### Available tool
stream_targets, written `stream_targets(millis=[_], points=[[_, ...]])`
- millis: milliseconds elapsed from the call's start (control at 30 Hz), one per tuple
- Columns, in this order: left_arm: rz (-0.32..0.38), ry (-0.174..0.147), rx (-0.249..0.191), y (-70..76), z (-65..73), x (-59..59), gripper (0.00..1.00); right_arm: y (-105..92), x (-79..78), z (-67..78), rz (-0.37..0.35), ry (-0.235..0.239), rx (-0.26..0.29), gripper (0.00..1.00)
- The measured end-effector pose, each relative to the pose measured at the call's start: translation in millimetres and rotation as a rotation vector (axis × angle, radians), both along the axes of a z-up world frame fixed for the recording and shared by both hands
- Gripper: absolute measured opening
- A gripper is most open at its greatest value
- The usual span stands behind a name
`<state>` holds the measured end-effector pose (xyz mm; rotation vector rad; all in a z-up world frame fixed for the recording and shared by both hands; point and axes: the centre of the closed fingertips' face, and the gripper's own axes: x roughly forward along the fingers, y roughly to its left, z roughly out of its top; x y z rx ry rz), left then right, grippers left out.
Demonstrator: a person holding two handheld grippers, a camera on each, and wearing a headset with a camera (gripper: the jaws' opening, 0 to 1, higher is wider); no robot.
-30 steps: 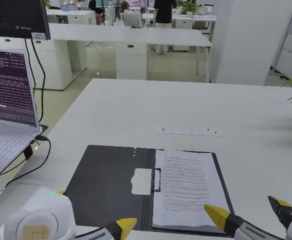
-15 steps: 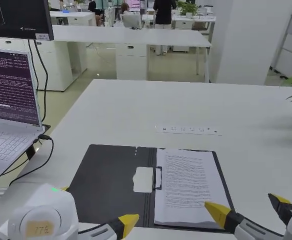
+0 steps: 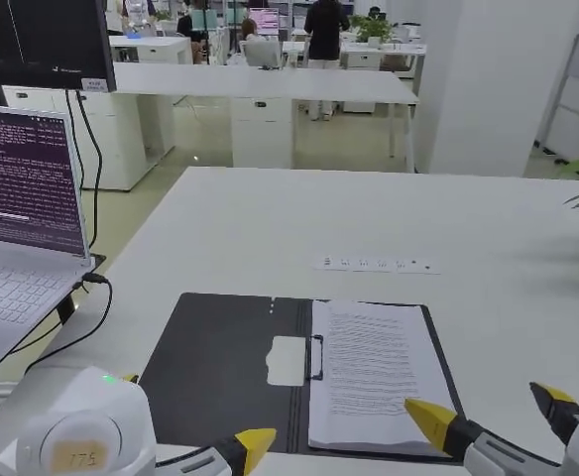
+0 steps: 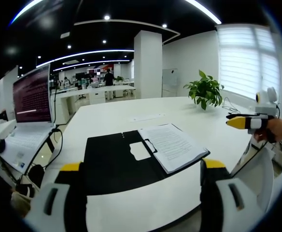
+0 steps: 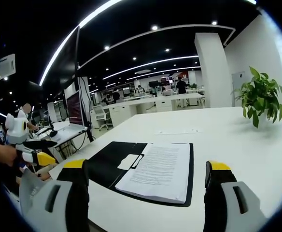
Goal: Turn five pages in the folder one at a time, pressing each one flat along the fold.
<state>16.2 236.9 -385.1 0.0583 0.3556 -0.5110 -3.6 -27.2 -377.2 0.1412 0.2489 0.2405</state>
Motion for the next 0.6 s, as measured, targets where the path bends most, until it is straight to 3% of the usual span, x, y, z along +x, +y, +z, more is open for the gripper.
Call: stream_targets(millis=[167, 600], points=[[-0.002, -0.012, -0.004, -1.6, 4.4, -0.5, 0.99, -0.2, -1.3, 1.7, 0.003, -0.005, -0.004, 1.0], [0.004, -0.008, -0.005, -1.7, 3.2, -1.0, 0.99, 2.1, -1.6, 1.3, 0.017, -0.008, -0.012, 1.0]])
